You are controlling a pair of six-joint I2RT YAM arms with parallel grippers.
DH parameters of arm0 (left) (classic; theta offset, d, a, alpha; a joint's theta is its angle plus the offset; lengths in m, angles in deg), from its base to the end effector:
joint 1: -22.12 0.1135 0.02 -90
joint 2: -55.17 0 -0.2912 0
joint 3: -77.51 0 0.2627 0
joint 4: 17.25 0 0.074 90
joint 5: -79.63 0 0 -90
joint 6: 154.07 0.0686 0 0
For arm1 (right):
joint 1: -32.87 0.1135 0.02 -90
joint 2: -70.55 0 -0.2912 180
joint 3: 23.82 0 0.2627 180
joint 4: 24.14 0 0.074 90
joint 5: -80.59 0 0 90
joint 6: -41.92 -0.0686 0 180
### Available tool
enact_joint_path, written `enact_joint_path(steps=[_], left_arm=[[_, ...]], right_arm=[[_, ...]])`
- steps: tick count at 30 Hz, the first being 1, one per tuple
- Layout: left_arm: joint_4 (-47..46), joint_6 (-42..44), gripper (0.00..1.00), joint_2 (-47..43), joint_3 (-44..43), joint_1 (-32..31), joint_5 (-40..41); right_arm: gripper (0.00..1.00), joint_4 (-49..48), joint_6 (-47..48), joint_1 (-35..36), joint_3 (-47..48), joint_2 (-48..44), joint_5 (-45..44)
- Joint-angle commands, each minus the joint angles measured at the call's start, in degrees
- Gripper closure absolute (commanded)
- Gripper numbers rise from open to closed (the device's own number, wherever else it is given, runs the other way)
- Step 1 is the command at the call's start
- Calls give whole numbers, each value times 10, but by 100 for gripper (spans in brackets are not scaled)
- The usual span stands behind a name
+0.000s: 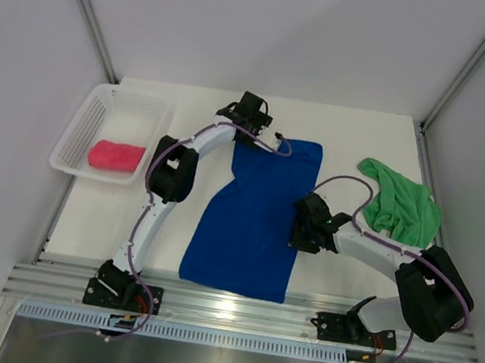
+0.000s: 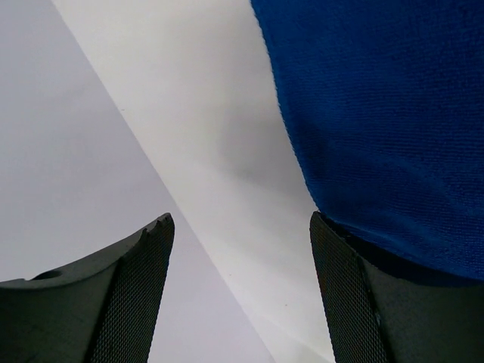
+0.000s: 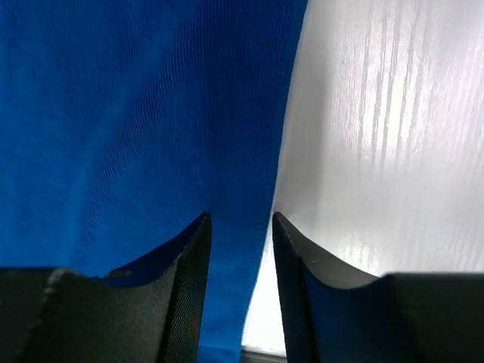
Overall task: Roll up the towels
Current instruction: Flatten the towel
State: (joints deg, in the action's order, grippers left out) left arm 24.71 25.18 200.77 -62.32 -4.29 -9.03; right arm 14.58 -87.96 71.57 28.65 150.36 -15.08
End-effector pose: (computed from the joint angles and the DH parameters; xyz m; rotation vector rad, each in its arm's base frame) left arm 0.5538 -0.2732 0.1461 2.0876 1.3263 0.5231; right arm 0.2068 0.1570 0.1494 0.0571 2.7441 0.2633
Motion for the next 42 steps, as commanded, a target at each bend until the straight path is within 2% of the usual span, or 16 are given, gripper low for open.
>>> enact_joint_path(steps=[1,4,5,6,11,14,16,19,21,25,32,36,42], left_arm=[[3,23,25,5,-23,11,1],[-8,-9,25,-7,-16,15,-6],[-12,-24,24,-10,-16,16,-9],[-14,-40,24,-14,-14,18,-9],[-27,-215,28,-38,-23,22,-8],[48,-344,29,-54,-41,22,-40],[92,-414,26,-61,-42,21,-44],[147,-464,16,-63,-58,20,-56],[170,-477,14,-57,-68,21,-59],[213,-486,15,-44,-91,22,-58],[194,-533,16,-47,-82,28,-75],[255,-546,18,-24,-127,22,-55],[288,-559,21,-56,-72,18,-49]], right_arm=[[59,-4,-30,3,-5,33,-46],[67,0,-28,3,-3,45,-61],[74,-5,-25,3,-3,46,-58],[77,-11,-25,2,-2,47,-55],[92,-12,-27,2,-1,43,-50],[99,-11,-21,2,-4,38,-51],[100,-8,-14,1,-6,37,-48],[100,-9,-12,-4,-15,33,-45],[100,-12,-11,-10,-18,26,-41],[100,-1,-7,-15,-16,12,-50],[100,-3,5,-25,-16,0,-48],[100,2,5,-24,-17,-9,-51],[100,8,5,-25,-19,-22,-60]])
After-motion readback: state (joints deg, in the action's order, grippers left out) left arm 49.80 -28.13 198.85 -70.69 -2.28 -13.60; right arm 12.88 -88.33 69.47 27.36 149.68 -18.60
